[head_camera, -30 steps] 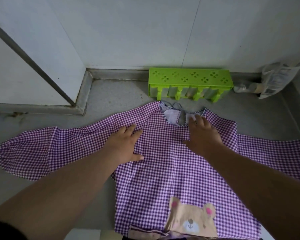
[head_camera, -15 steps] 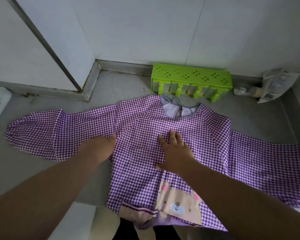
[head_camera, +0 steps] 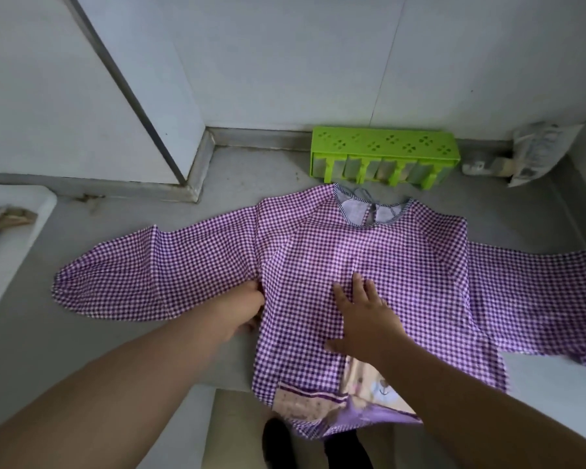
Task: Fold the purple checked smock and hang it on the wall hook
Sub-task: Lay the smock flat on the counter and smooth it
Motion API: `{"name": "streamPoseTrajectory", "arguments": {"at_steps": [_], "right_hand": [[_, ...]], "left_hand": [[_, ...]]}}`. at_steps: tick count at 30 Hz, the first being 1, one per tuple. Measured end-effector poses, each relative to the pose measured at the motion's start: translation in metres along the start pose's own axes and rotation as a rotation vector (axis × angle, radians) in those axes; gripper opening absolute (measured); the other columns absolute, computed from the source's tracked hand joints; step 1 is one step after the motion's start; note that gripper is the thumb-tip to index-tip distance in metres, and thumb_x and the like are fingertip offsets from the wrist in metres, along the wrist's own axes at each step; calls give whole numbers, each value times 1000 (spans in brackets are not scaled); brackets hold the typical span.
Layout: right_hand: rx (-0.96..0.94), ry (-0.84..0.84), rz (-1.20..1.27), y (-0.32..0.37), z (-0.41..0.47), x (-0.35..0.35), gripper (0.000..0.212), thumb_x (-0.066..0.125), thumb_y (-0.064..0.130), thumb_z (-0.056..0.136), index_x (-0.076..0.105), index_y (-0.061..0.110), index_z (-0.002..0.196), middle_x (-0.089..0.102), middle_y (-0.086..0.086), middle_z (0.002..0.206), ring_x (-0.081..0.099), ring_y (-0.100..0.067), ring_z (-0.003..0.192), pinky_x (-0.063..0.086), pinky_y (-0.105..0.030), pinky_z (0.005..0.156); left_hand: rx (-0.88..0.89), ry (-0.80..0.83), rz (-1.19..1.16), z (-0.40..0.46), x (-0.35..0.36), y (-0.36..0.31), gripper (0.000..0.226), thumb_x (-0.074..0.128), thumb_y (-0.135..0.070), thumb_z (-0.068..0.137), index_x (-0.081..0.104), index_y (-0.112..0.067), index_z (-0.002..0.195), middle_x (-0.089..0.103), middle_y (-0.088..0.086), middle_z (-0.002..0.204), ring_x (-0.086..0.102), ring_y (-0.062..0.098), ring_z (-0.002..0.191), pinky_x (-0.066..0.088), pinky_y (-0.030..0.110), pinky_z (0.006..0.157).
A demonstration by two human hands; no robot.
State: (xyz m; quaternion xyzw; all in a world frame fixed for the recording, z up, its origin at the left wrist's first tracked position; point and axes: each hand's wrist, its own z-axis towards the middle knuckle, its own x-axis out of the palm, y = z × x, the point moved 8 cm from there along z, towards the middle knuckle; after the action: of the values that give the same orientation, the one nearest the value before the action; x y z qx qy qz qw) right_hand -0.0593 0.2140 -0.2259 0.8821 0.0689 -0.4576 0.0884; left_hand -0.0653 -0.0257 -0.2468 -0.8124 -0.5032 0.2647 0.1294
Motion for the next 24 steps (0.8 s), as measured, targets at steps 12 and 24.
{"name": "streamPoseTrajectory", "arguments": {"at_steps": [12, 24], "right_hand": [[49, 50, -4, 3, 5, 0, 129, 73, 75, 72, -10, 35, 163, -26, -9, 169, -14, -35, 157, 30, -64, 117], [43, 47, -17, -1, 8, -2, 129, 70, 80, 70, -12, 39, 161, -25, -6, 169, -14, -34, 158, 30, -66, 117]], "left_hand": [[-147, 341, -364, -30, 43, 13, 35, 38, -46, 104, 56, -23, 84, 52, -5, 70, 39, 11, 59, 22, 25, 54], [3, 55, -146, -32, 9, 15, 27, 45, -28, 107, 64, -17, 92, 61, 1, 76, 51, 15, 63, 41, 29, 55]]}}
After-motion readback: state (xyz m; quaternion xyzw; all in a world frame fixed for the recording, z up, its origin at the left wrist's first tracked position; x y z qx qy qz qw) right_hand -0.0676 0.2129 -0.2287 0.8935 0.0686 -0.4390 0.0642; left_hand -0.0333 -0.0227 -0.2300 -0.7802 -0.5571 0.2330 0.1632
